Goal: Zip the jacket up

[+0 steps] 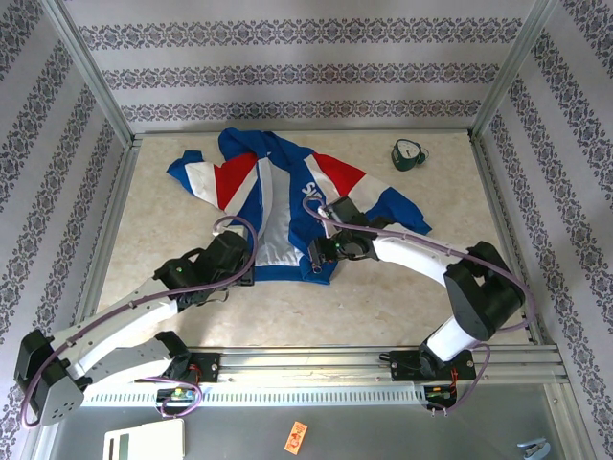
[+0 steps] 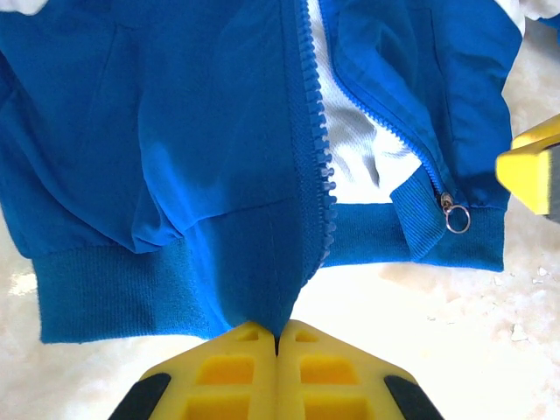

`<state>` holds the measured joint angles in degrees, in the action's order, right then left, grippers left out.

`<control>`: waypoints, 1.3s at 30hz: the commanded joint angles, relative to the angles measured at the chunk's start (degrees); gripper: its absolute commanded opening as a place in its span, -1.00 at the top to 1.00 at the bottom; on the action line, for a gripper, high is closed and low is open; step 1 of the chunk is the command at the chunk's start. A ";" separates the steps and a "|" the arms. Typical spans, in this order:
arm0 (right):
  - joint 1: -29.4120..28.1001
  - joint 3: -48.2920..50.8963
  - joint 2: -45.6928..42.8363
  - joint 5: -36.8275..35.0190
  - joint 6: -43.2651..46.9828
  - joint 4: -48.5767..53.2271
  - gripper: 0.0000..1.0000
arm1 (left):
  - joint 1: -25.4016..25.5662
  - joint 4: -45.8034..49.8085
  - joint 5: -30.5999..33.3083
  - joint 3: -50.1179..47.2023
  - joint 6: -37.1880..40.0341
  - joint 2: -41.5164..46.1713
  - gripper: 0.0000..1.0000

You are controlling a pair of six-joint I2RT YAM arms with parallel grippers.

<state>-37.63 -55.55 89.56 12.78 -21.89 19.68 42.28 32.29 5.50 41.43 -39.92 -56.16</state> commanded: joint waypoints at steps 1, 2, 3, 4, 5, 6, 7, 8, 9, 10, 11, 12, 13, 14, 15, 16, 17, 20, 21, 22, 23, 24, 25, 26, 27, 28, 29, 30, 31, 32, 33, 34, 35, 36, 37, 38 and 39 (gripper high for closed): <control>-0.15 -2.52 -2.49 3.49 -4.35 0.90 0.10 | -0.35 -4.37 -1.83 -1.71 -2.04 0.68 1.00; -0.31 -3.07 -2.63 4.71 -5.45 0.27 0.08 | -0.31 -5.13 -2.11 -2.47 -2.45 0.83 1.00; -0.78 -3.89 -2.57 5.86 -6.67 -0.52 0.06 | -0.36 -5.98 -2.45 -3.22 -2.88 1.02 1.00; -1.31 -4.57 -2.34 6.62 -7.55 -1.13 0.05 | -0.35 -6.89 -2.82 -3.80 -3.21 1.19 1.00; -2.08 -5.52 -1.84 7.36 -8.46 -1.78 0.05 | -0.31 -7.95 -3.32 -4.54 -3.48 1.23 1.00; -3.05 -6.47 -1.02 8.35 -9.19 -2.48 0.04 | -0.36 -8.94 -3.54 -5.22 -3.74 1.32 1.00; -3.81 -7.45 -0.08 9.36 -9.90 -3.15 0.03 | -0.31 -9.68 -3.60 -5.67 -3.92 1.31 1.00; -4.63 -8.77 1.22 10.83 -10.77 -3.64 0.02 | -0.36 -10.51 -3.73 -6.07 -4.02 1.27 1.00; -5.15 -10.18 2.61 12.59 -11.78 -3.87 0.00 | -0.35 -11.20 -3.99 -6.46 -3.93 1.19 1.00; -5.58 -11.16 3.69 13.91 -12.83 -4.26 -0.01 | -0.31 -11.73 -4.22 -6.71 -3.71 1.22 1.00; -5.85 -11.95 4.92 15.27 -14.27 -5.11 -0.02 | -0.36 -12.07 -4.51 -6.88 -3.49 1.06 1.00; -6.03 -12.30 5.71 16.17 -16.00 -6.34 -0.02 | -0.35 -12.21 -4.66 -7.06 -3.34 1.07 1.00; -6.14 -12.33 6.31 16.72 -17.45 -7.77 -0.02 | -0.31 -12.17 -4.71 -7.29 -3.15 1.13 1.00; -6.23 -12.26 6.77 17.19 -18.76 -9.19 -0.02 | -0.34 -12.17 -4.83 -7.40 -3.02 1.11 1.00; -6.23 -12.05 7.22 17.74 -20.03 -10.58 -0.03 | -0.28 -12.21 -5.00 -7.58 -2.89 1.18 1.00; -6.24 -11.87 7.61 18.25 -21.12 -11.76 -0.03 | -0.31 -12.32 -5.18 -7.77 -2.71 1.17 1.00; -6.34 -11.81 7.88 18.61 -21.72 -12.39 -0.03 | -0.31 -12.42 -5.36 -7.86 -2.58 1.22 1.00; -6.53 -11.60 8.52 19.05 -23.31 -13.54 -0.04 | -0.29 -12.78 -6.01 -8.21 -1.94 1.26 1.00; -6.50 -11.60 8.66 18.96 -23.50 -13.60 -0.04 | -0.36 -12.85 -6.07 -8.29 -1.74 1.28 1.00; -6.60 -11.64 8.78 18.87 -23.63 -13.68 -0.04 | -0.36 -12.83 -6.02 -8.45 -1.56 1.37 1.00; -6.60 -11.71 8.86 18.78 -23.72 -13.61 -0.04 | -0.35 -12.91 -5.96 -8.60 -1.48 1.42 1.00; -6.63 -11.69 9.01 18.78 -23.89 -13.57 -0.04 | -0.34 -13.20 -5.94 -8.80 -1.36 1.47 1.00; -6.67 -11.69 9.13 18.71 -23.98 -13.57 -0.05 | -0.35 -13.59 -6.02 -9.06 -1.38 1.53 1.00; -6.74 -11.66 9.35 18.62 -24.07 -13.69 -0.05 | -0.31 -14.02 -6.24 -9.22 -1.38 1.64 1.00; -6.85 -11.68 9.68 18.60 -24.31 -13.79 -0.05 | -0.36 -14.56 -6.50 -9.42 -1.23 1.65 1.00; -7.00 -11.77 10.05 18.68 -24.53 -13.91 -0.05 | -0.36 -15.00 -6.72 -9.52 -1.26 1.52 1.00; -7.17 -11.91 10.40 18.77 -24.60 -14.04 -0.05 | -0.36 -15.23 -6.86 -9.54 -1.22 1.48 1.00; -7.48 -12.24 11.01 18.95 -24.69 -14.13 -0.05 | -0.36 -15.41 -6.99 -9.50 -1.08 1.48 1.00; -7.80 -12.53 11.60 19.02 -24.78 -14.13 -0.06 | -0.34 -15.42 -7.00 -9.44 -0.93 1.47 1.00; -8.04 -12.77 12.04 19.04 -24.85 -14.17 -0.06 | -0.36 -15.44 -7.01 -9.35 -0.95 1.45 1.00; -8.32 -13.12 12.87 19.28 -25.04 -14.17 -0.05 | -0.35 -15.51 -6.99 -9.30 -0.81 1.48 1.00; -8.50 -13.39 13.50 19.80 -25.13 -14.42 -0.03 | -0.36 -15.51 -6.95 -9.27 -0.86 1.55 1.00; -8.68 -13.61 14.01 20.42 -25.13 -14.68 0.00 | -0.29 -15.59 -6.83 -9.31 -0.94 1.58 1.00; -8.91 -13.71 14.61 21.00 -25.13 -15.07 0.08 | -0.31 -15.82 -6.90 -9.43 -1.16 1.55 1.00; -9.04 -13.79 14.75 21.06 -25.15 -15.29 0.23 | -0.36 -16.15 -7.07 -9.57 -1.37 1.53 1.00; -9.12 -13.67 14.76 21.11 -25.13 -15.52 0.40 | -0.36 -16.41 -7.16 -9.83 -1.60 1.53 1.00; -9.13 -13.50 14.43 20.93 -24.93 -15.79 0.61 | -0.35 -16.62 -7.28 -10.05 -1.88 1.54 1.00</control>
<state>-46.28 -67.77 103.92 32.27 -46.37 5.67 42.26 18.22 -1.32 32.45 -42.06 -55.59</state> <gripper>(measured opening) 0.269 0.016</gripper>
